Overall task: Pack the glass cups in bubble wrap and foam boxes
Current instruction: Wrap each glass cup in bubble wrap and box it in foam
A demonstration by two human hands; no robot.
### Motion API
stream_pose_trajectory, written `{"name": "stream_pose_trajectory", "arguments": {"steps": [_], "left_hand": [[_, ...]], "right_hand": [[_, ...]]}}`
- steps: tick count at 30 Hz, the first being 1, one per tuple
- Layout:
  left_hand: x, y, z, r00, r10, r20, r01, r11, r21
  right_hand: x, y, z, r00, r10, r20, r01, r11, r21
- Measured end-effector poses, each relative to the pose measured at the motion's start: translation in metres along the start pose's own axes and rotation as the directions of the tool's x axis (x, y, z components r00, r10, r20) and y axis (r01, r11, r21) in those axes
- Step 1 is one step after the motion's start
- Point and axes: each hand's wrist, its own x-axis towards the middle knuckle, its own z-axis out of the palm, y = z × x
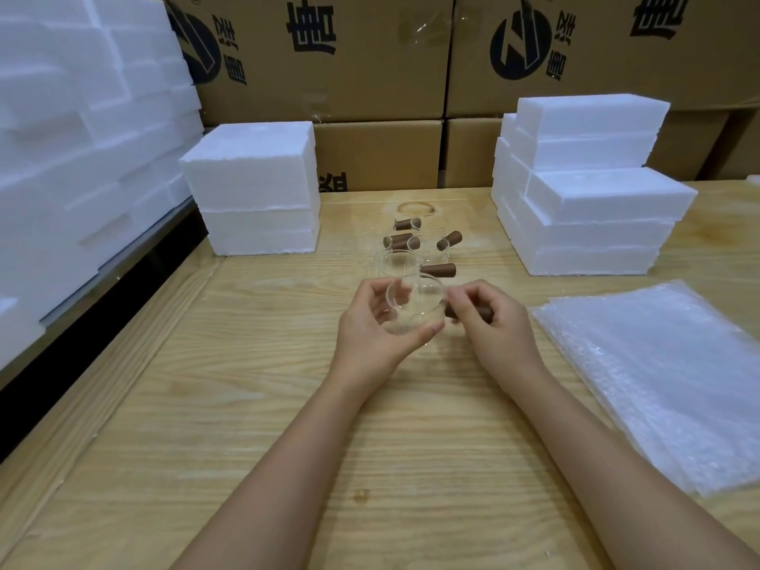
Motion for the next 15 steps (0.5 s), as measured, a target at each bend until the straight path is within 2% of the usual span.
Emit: {"name": "stream_pose_trajectory", "arguments": {"steps": [1, 3, 7, 10, 15], "left_hand": [[0.000, 0.001, 0.001, 1.000, 0.020, -0.012, -0.020, 1.000, 0.004], [-0.001, 0.003, 0.004, 0.999, 0.042, 0.019, -0.042, 0.999, -0.007], [-0.002, 0.003, 0.006, 0.980, 0.038, 0.194, -0.023, 0.996, -0.081], [-0.003, 0.004, 0.007, 0.984, 0.077, 0.162, -0.073, 0.997, -0.030], [-0.004, 0.004, 0.010, 0.982, 0.148, 0.120, -0.151, 0.989, 0.011]], "right_hand": [[0.000, 0.000, 0.002, 0.997, -0.032, -0.064, 0.028, 0.998, -0.061], [0.000, 0.000, 0.002, 0.987, -0.055, -0.154, 0.043, 0.996, -0.075], [0.000, -0.003, 0.004, 0.973, -0.083, -0.214, 0.081, 0.997, -0.021], [-0.004, -0.002, 0.005, 0.976, -0.071, -0.206, 0.065, 0.997, -0.035], [-0.009, -0.009, 0.015, 0.939, -0.080, -0.334, 0.046, 0.993, -0.107]]}}
